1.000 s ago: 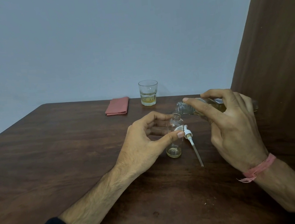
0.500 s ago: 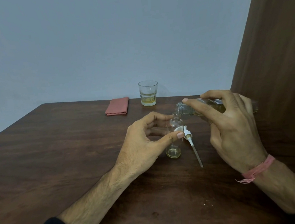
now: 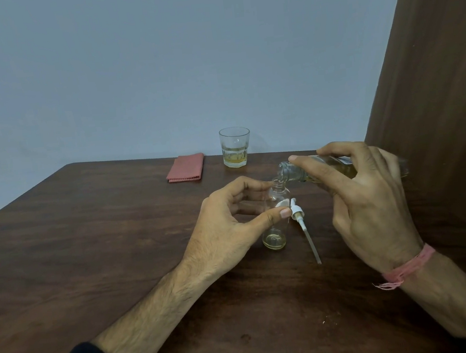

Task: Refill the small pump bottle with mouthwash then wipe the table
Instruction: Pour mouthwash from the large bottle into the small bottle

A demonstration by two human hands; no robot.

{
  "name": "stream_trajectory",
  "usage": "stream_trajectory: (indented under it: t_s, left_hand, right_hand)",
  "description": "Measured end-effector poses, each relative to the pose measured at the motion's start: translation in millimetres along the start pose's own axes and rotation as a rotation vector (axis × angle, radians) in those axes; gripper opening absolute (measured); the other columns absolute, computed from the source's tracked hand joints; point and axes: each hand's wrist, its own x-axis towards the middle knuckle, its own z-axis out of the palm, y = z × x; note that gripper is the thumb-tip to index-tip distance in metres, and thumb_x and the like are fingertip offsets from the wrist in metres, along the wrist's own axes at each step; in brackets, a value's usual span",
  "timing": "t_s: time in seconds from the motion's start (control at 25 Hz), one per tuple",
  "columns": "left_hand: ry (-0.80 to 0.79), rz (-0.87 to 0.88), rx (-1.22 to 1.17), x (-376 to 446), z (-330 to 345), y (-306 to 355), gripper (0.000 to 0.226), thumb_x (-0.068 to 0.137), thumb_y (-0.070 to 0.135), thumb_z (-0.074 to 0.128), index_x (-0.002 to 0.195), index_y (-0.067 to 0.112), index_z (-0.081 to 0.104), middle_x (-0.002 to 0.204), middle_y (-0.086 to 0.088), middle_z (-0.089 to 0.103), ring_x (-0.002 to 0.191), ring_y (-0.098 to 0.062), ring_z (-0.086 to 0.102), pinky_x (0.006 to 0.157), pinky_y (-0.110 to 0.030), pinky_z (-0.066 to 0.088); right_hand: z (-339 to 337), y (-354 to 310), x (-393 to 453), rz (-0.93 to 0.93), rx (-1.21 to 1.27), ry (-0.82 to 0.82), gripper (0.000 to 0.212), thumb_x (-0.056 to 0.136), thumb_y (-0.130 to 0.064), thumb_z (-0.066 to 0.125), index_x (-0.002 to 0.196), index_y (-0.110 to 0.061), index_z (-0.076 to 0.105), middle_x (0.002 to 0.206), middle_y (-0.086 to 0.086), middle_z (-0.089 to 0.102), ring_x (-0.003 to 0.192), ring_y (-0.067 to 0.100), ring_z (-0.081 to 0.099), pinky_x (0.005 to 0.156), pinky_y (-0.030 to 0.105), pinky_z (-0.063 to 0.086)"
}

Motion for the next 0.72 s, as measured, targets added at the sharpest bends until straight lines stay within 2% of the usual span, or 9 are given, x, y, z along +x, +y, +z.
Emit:
stream_trajectory:
  t_s: [0.72]
  left_hand:
    - [-0.005,-0.008,-0.020,-0.5,1.0,4.3,0.041,0.081,0.042,0.098,0.117,0.037,0.079,0.112,0.015,0.087,0.099,0.001,0.083,0.085,-0.011,0.061]
  right_hand:
    - [0.0,0.6,-0.1,0.004,0.002,-0.008,0.095,0.075,0.019,0.073,0.153,-0.034,0.063,0.138,0.011,0.061,0.122,0.037,0.061,0.108,0.058,0.041]
